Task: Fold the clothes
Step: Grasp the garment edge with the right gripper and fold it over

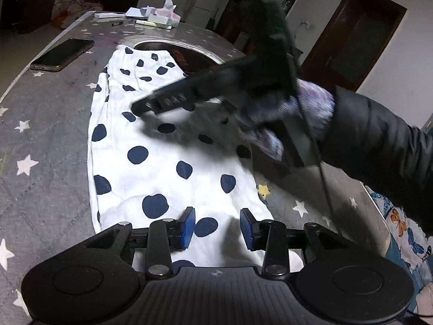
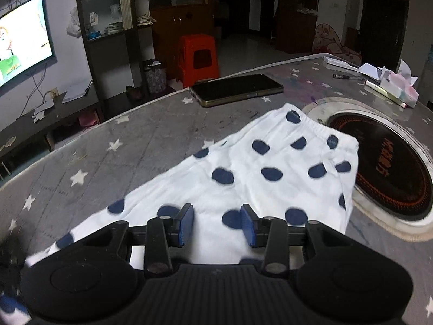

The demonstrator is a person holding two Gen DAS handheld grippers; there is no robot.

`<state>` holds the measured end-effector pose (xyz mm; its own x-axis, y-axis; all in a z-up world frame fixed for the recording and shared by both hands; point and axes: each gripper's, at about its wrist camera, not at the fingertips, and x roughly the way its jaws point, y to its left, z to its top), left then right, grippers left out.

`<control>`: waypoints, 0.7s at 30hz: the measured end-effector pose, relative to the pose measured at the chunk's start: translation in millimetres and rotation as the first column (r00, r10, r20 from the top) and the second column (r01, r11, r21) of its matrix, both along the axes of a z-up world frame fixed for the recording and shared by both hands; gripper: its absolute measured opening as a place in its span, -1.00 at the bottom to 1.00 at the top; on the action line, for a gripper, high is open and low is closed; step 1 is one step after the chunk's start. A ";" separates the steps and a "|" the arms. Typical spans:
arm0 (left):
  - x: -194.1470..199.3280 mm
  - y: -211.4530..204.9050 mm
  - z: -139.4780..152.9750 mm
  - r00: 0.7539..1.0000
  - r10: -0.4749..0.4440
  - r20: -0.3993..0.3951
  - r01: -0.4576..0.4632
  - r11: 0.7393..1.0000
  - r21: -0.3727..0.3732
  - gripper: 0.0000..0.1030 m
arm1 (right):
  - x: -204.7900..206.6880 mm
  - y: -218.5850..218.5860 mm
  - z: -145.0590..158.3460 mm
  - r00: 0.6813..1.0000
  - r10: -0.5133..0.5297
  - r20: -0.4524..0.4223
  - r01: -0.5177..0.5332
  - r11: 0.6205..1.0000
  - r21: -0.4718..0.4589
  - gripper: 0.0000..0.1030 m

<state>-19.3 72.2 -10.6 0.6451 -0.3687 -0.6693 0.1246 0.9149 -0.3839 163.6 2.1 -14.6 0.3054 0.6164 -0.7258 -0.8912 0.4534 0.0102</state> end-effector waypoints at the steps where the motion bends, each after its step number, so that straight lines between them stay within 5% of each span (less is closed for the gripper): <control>1: -0.7 0.1 -0.2 1.000 -0.003 0.000 0.003 1.000 -0.003 -0.19 | 2.6 3.8 -0.5 1.000 0.001 0.004 -0.001 1.000 -0.001 -0.25; 21: -5.9 3.3 -0.6 1.000 -0.022 -0.003 0.021 0.998 -0.051 -0.17 | 75.4 66.4 -6.6 0.997 -0.076 0.013 0.076 0.997 0.028 -0.10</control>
